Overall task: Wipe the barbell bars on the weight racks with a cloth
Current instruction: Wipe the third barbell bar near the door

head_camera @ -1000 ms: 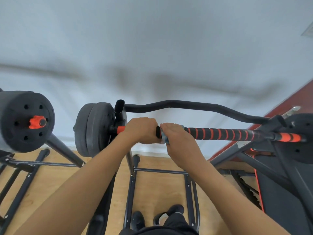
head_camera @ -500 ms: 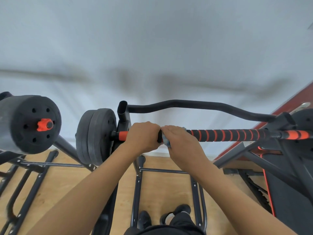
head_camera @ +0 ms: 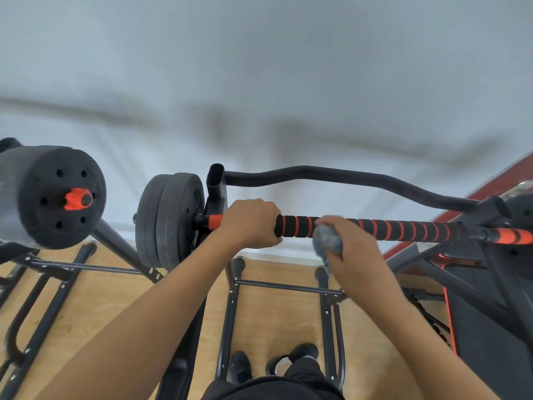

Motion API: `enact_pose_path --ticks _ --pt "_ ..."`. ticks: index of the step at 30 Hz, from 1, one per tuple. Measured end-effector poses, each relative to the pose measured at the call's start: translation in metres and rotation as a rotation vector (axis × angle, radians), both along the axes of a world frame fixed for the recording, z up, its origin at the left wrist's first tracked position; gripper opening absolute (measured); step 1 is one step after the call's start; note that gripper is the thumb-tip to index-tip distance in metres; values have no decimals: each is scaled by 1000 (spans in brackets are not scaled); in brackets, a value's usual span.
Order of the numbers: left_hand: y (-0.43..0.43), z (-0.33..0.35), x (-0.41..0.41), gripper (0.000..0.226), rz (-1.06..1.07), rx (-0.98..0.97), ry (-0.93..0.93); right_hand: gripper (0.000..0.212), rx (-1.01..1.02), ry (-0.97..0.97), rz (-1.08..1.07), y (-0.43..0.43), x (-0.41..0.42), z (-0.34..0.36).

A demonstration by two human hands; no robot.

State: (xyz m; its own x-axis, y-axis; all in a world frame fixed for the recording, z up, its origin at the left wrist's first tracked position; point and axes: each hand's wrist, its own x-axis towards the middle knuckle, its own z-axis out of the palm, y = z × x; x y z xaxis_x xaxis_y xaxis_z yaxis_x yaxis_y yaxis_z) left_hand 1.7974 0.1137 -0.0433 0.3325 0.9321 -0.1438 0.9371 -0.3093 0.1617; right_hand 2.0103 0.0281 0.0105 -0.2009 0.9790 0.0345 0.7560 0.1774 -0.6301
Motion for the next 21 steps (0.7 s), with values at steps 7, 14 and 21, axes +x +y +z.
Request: enact_pose_path --ticks 7,14,21 --pt "-17 -8 0 40 -50 295 -153 21 108 -166 46 69 4 5" --pt "-28 -17 27 25 75 370 9 8 -66 -305 215 89 -8 7" --pt "-11 -3 26 17 77 215 73 9 15 -296 272 82 -1 -1"
